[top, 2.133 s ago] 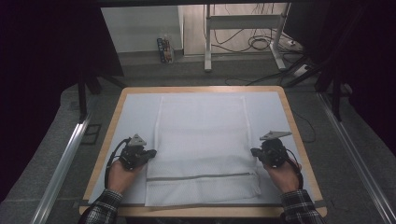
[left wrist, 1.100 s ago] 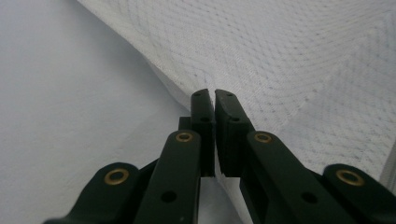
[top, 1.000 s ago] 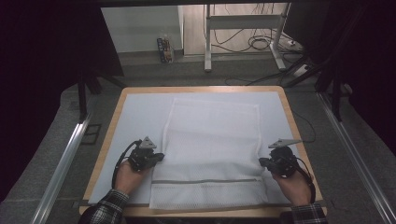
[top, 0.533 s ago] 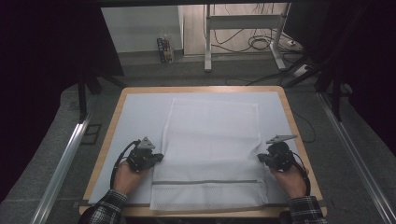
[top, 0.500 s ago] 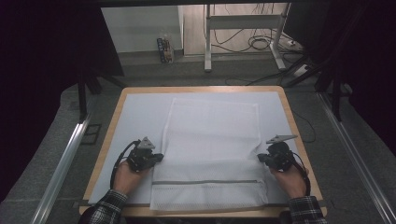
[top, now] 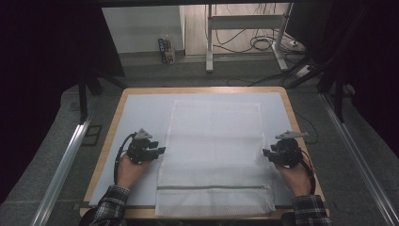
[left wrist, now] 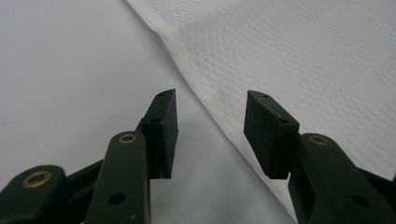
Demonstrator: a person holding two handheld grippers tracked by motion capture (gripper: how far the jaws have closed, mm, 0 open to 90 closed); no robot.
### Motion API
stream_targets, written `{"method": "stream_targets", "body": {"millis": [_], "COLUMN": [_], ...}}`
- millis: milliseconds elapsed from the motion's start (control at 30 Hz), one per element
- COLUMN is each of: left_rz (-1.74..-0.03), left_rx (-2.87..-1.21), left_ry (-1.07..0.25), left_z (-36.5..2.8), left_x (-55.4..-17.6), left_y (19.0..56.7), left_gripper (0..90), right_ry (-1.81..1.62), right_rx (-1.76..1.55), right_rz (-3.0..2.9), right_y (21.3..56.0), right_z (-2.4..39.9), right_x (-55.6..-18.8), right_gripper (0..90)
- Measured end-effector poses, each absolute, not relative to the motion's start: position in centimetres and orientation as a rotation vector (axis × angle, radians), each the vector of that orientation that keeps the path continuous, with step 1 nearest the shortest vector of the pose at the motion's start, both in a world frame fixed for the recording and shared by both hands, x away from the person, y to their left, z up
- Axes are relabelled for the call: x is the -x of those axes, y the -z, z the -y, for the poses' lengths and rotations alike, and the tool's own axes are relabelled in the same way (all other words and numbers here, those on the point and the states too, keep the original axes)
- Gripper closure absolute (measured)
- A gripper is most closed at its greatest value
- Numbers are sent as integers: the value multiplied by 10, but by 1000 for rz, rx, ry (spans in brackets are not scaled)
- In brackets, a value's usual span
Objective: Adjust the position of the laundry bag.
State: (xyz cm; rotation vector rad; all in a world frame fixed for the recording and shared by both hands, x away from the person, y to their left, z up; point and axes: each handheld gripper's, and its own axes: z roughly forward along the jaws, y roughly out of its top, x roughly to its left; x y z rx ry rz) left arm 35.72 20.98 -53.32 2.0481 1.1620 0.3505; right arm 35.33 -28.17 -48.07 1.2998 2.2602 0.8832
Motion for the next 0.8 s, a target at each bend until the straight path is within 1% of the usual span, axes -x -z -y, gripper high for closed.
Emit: {"method": "stream_targets", "body": {"millis": [133,200,233,267,300,333,367,400,500,600,733,767,800], "left_rz": [-1213,-1216,-1219,-1217,-1217,-1202,-1194,-1190,-1177,-1226,-1258,-1253,-1247], "left_rx": [-2050,-2048,-2042,-2038,-2038,-2039,-2047,-2062,-2102,-2071,-2005,-1998,-1988], "left_ry": [-405,-432,-439,-427,-427,-415,-412,-432,-487,-503,-457,-445,-437], "left_z": [-204,-200,-198,-197,-197,-192,-190,-188,-189,-199,-211,-211,-209], "left_x": [-373,-378,-380,-381,-381,-382,-382,-382,-381,-383,-383,-384,-385], "left_y": [541,544,544,544,544,544,544,543,541,542,542,542,543], "left_gripper": [558,581,608,652,723,788,877,897,900,900,897,848,789], "right_ry": [-833,-774,-753,-749,-749,-745,-735,-745,-729,-737,-737,-732,-737], "right_rx": [-1309,-1334,-1354,-1374,-1374,-1397,-1391,-1392,-1383,-1372,-1330,-1314,-1310], "right_rz": [-2257,-2268,-2274,-2285,-2285,-2318,-2338,-2339,-2326,-2320,-2310,-2293,-2273], "right_y": [490,498,501,502,502,504,505,505,505,507,506,504,503], "right_z": [273,271,271,272,272,272,272,271,267,259,248,247,249], "right_x": [-374,-383,-387,-389,-389,-393,-393,-395,-402,-413,-418,-417,-417], "right_gripper": [590,604,648,732,732,872,885,886,887,887,884,875,838]}}
